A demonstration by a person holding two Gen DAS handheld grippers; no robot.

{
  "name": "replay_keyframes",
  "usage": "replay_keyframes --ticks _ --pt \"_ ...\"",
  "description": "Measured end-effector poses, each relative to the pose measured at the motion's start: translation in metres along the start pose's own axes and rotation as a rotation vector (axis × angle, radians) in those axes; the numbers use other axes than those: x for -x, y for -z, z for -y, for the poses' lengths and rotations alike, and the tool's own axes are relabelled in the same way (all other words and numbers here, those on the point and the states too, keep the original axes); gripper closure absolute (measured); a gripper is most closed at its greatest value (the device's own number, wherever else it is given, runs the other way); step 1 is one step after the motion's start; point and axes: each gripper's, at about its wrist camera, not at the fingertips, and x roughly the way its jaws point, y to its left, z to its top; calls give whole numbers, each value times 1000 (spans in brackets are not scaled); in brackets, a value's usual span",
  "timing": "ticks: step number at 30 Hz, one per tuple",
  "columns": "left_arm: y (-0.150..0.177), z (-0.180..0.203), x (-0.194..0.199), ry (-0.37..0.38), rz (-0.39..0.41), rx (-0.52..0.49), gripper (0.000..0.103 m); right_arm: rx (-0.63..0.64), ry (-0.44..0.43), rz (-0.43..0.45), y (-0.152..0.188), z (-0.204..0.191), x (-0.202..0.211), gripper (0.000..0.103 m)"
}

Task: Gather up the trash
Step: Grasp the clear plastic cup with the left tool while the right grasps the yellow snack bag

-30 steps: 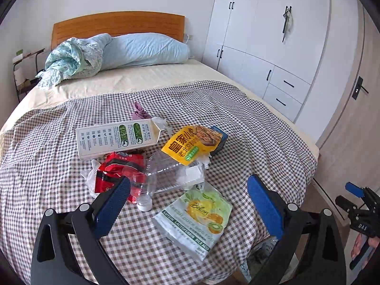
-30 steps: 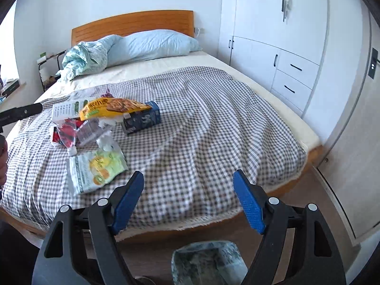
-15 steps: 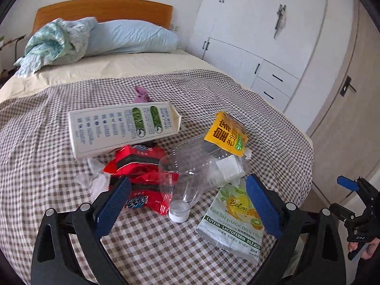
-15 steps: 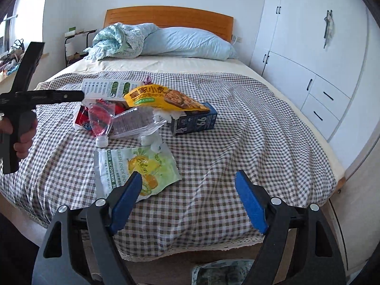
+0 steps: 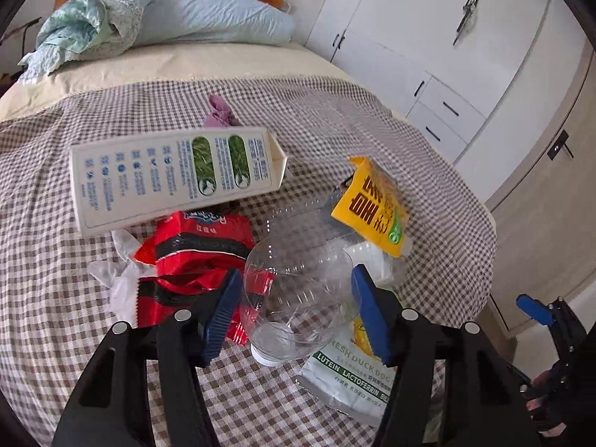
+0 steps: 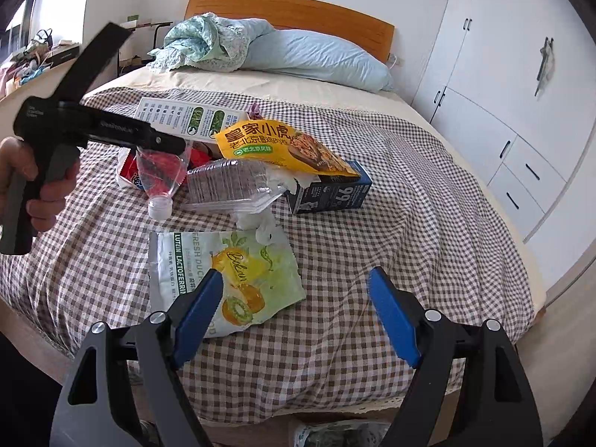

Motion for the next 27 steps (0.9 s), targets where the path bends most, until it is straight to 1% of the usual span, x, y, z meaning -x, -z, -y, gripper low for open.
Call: replay_keyframes --ticks 2,6,8,10,12,14,17,19,20,21,22,23,25,27 --pt "0 1 27 8 65 26 44 34 -10 8 -9 -8 -5 26" --pt "2 -6 70 -74 166 55 44 112 -55 35 -37 -30 -19 26" --pt "-3 -20 85 -80 201 111 44 138 -48 28 -55 -40 -32 26" --pt "-6 -37 95 -67 224 179 44 160 -38 25 -74 -53 -46 26" --pt "-6 -50 100 -62 242 217 44 205 8 23 -91 -70 -65 26" --pt "-8 -58 102 -60 240 243 44 259 72 10 -104 -87 -88 26" --pt "-8 -64 105 -59 248 247 44 271 125 -33 -115 -99 -116 26" --pt "-8 -65 107 -64 259 235 44 269 200 -39 -119 -101 -127 26" --pt "-7 -66 107 -61 264 231 44 263 209 -47 -121 -99 -130 34" --pt "-8 -67 107 -54 267 229 44 254 204 -59 -121 -96 -134 46" --pt "-6 -68 107 -51 269 228 44 238 201 -78 -123 -91 -136 63" --pt "-6 -68 107 -49 270 228 44 214 206 -77 -126 -84 -135 68" --pt "-6 -66 106 -39 270 216 44 188 206 -66 -131 -69 -125 71" --pt "-7 -62 104 -34 264 209 44 160 201 -31 -138 -50 -105 75"
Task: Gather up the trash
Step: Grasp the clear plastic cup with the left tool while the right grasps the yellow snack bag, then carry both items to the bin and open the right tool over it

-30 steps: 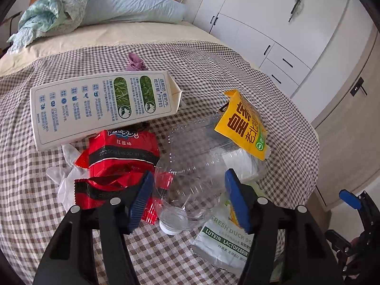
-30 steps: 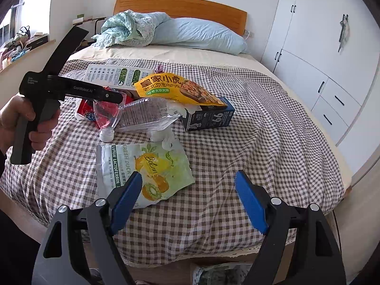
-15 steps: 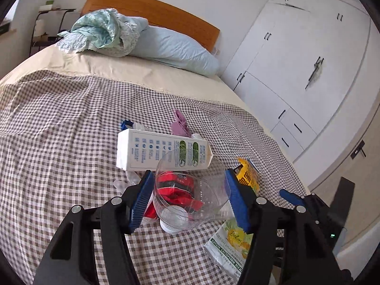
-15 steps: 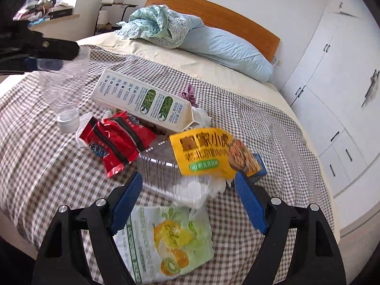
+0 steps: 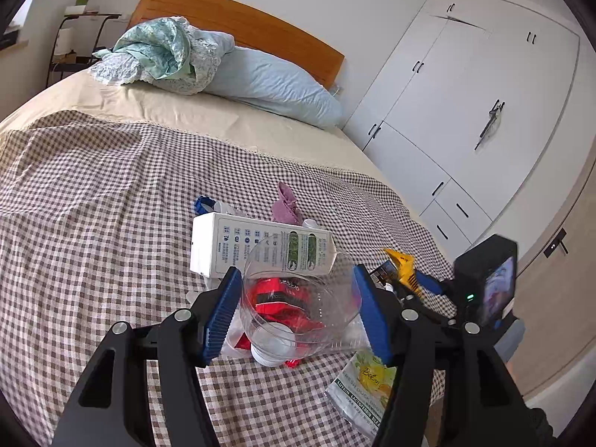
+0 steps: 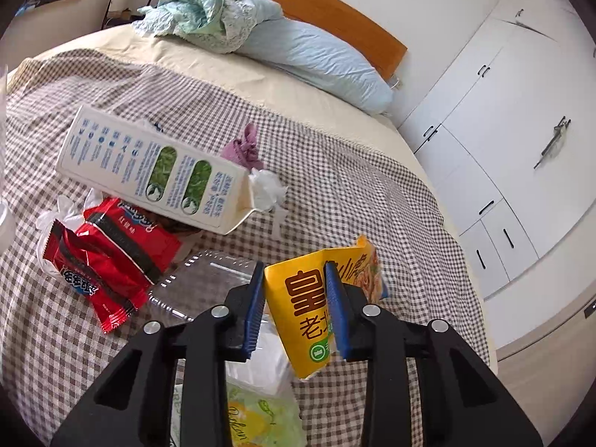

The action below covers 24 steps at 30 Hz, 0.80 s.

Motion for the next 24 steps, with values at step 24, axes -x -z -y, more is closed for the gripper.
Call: replay_keyframes --ticks 24 --pt "69 183 59 131 42 -280 44 -266 -29 138 148 212 188 87"
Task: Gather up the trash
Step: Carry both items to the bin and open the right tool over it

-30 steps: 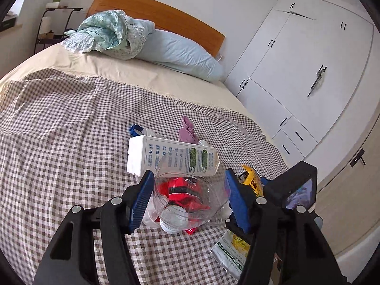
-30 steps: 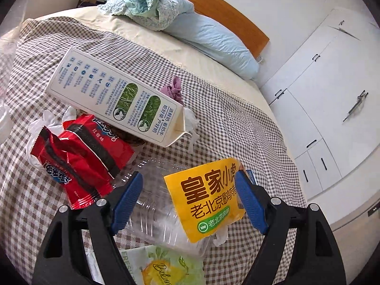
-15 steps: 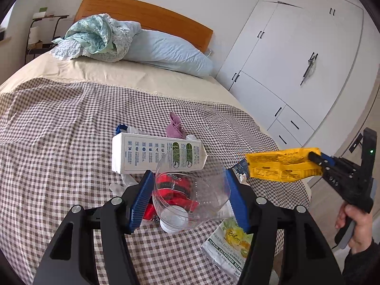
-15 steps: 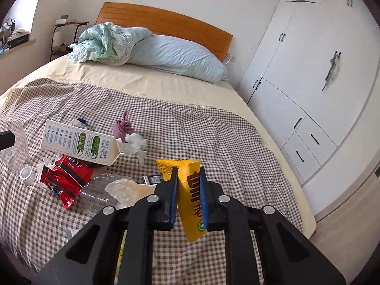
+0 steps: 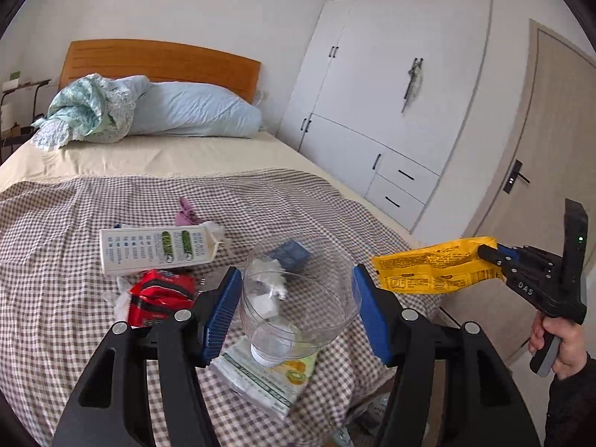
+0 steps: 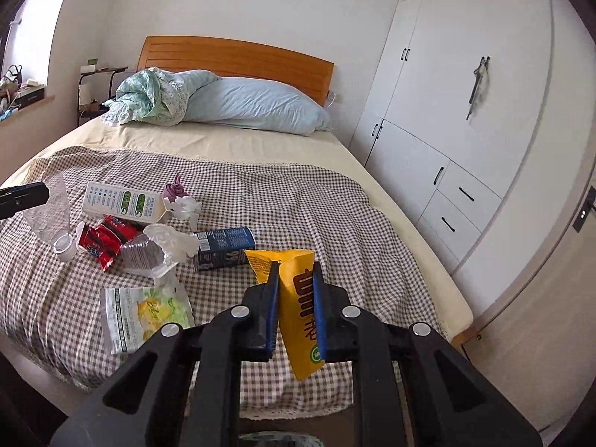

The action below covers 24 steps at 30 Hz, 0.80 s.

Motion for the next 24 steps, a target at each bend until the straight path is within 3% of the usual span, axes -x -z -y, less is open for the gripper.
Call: replay_keyframes --ticks 6,14,19,24 --pt "30 71 5 43 -47 -51 44 -53 5 -31 64 46 39 87" --pt "85 134 -33 108 -206 -89 44 -137 0 -183 181 83 58 87" --pt "116 173 -68 153 -311 -114 44 -210 -39 -326 261 82 39 87" --pt "151 205 -112 175 -439 -131 44 -294 -52 -465 341 73 -13 87"
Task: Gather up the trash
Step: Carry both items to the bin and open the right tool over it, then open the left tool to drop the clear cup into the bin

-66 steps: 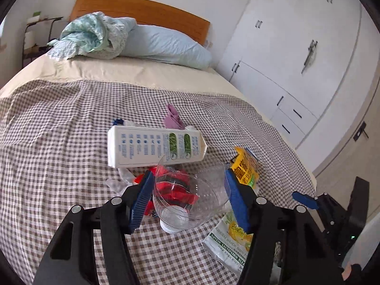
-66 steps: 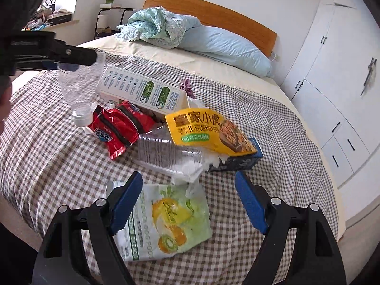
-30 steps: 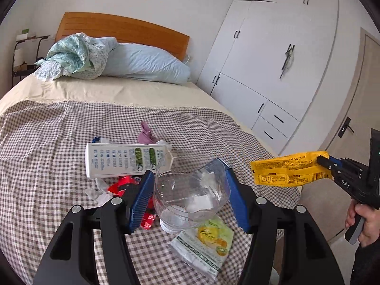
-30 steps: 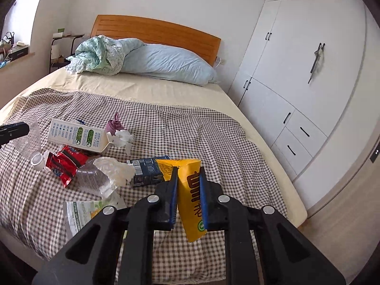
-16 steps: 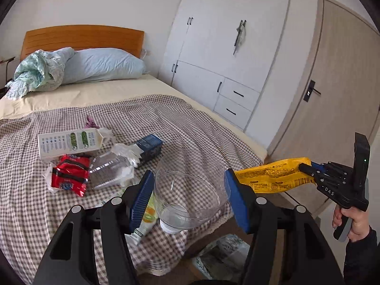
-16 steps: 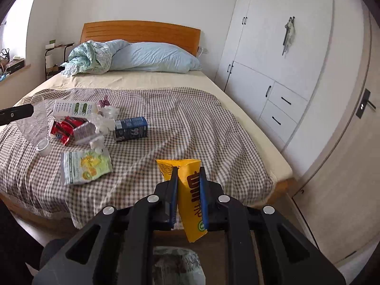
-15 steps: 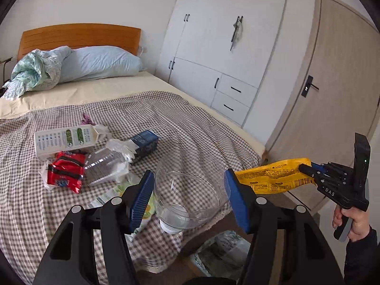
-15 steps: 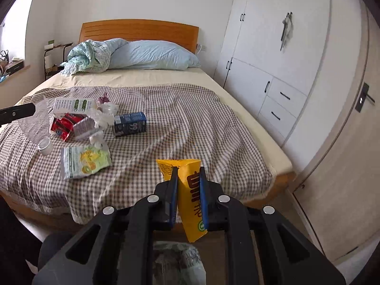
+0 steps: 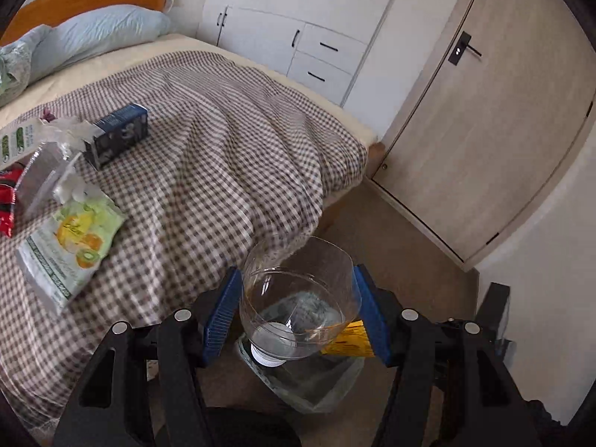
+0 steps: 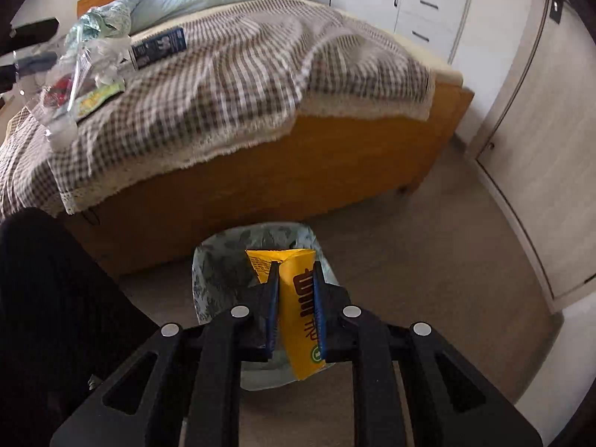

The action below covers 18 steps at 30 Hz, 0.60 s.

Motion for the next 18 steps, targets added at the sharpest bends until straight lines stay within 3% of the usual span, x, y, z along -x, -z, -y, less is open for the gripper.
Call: replay_keyframes --ticks 5,10,12,13,14,18 --pt "10 19 -51 -6 -113 -23 44 -54 13 -56 19 1 -60 87" --pt "17 25 -89 -27 -196 -25 44 -100 6 -25 25 -3 -103 83" --pt "18 28 -104 -36 -220 -26 44 -107 8 -51 31 -2 -123 67" --pt "19 29 -112 -36 -234 -25 44 -106 16 -94 35 -1 -136 47" --pt "19 30 -120 -37 -247 -21 44 -115 13 -132 41 2 -147 41" --pt "25 37 -158 -26 -313 -8 44 -159 -1 -199 64 20 -162 41"
